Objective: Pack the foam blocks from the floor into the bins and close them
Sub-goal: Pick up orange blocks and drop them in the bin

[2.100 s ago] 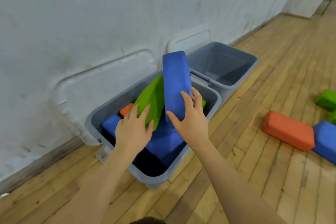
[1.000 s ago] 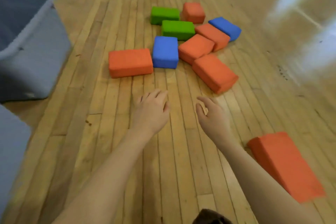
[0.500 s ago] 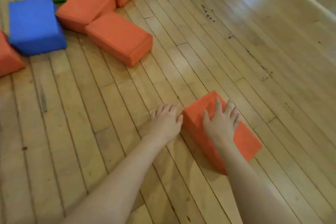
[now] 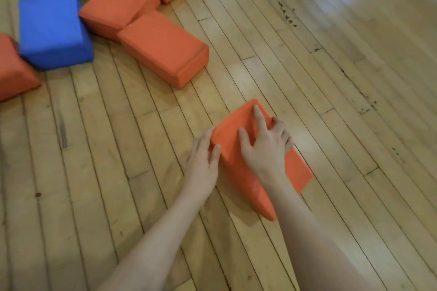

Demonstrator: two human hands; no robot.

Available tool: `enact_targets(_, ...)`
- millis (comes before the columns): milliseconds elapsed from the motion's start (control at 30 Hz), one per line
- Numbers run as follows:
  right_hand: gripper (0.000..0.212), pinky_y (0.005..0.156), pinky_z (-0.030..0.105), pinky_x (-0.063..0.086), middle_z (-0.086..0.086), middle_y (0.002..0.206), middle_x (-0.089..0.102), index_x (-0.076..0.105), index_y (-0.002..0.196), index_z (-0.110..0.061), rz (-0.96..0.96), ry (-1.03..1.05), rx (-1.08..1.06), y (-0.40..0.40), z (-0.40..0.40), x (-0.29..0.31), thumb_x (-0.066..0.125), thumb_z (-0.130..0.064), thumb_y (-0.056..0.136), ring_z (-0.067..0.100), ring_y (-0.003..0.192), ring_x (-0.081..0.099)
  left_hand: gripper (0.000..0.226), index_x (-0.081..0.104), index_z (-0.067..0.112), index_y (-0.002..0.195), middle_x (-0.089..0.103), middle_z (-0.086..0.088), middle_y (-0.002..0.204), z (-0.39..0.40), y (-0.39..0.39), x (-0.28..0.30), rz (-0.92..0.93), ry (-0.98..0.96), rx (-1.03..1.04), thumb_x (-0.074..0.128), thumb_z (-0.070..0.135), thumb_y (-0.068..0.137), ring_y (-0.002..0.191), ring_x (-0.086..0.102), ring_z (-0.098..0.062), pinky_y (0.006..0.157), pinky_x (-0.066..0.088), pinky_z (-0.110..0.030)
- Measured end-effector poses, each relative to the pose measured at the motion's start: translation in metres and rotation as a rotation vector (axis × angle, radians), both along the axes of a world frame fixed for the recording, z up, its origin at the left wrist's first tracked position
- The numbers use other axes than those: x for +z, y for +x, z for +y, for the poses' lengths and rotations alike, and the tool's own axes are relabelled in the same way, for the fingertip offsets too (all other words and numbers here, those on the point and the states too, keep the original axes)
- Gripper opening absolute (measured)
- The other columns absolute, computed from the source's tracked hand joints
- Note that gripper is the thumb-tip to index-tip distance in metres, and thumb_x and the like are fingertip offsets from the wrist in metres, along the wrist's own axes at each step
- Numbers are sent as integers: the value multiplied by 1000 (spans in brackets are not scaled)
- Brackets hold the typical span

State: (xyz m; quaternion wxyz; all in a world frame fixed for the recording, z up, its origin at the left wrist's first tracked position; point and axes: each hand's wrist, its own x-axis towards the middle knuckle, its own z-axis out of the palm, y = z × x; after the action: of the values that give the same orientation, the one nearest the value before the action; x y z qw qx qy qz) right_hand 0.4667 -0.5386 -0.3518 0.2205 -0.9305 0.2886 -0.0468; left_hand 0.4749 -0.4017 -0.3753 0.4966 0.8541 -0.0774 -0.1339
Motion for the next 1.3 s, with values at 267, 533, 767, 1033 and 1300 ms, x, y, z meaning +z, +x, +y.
enact_targets(267, 73, 103, 44, 36, 15, 128, 35, 18, 147, -39, -321, 343, 269, 75, 70, 65, 51, -54, 85, 32, 121, 39, 39, 38, 25, 134, 34, 5, 133, 81, 85, 94, -354, -86, 154, 44, 29, 96, 126, 38, -10, 107, 35, -41)
enact_targets(533, 66, 100, 33, 35, 7, 129, 35, 25, 144, -40, -424, 527, 397, 153, 145, 147, 56, -52, 86, 26, 123, 40, 64, 41, 14, 132, 33, -3, 123, 151, 140, 194, -424, -77, 493, 52, 53, 82, 115, 45, -18, 103, 39, -40)
enact_targets(767, 61, 87, 16, 27, 7, 130, 39, 26, 146, -36, -484, 638, 393, 204, 186, 178, 53, -43, 92, 16, 119, 42, 90, -8, 51, 139, 11, -6, 146, 201, 179, 238, -313, 117, 227, 63, 32, 85, 133, 20, -5, 100, 17, -12)
enact_targets(1033, 48, 102, 45, 37, 2, 140, 39, 38, 142, -24, -191, 296, 417, 270, 145, 77, 44, -38, 96, 23, 126, 42, 65, 37, 36, 135, 33, 4, 140, 188, 237, 155, -289, 243, 484, 68, 37, 78, 118, 44, -13, 90, 40, -31)
enact_targets(1300, 87, 114, 53, -3, 15, 157, -9, 8, 150, -29, 199, -50, 307, 313, 87, -21, 49, -65, 82, 38, 143, -7, 63, 38, 35, 139, 31, -4, 137, 163, 251, 59, -171, 475, 493, 60, 48, 82, 118, 45, -27, 95, 42, -46)
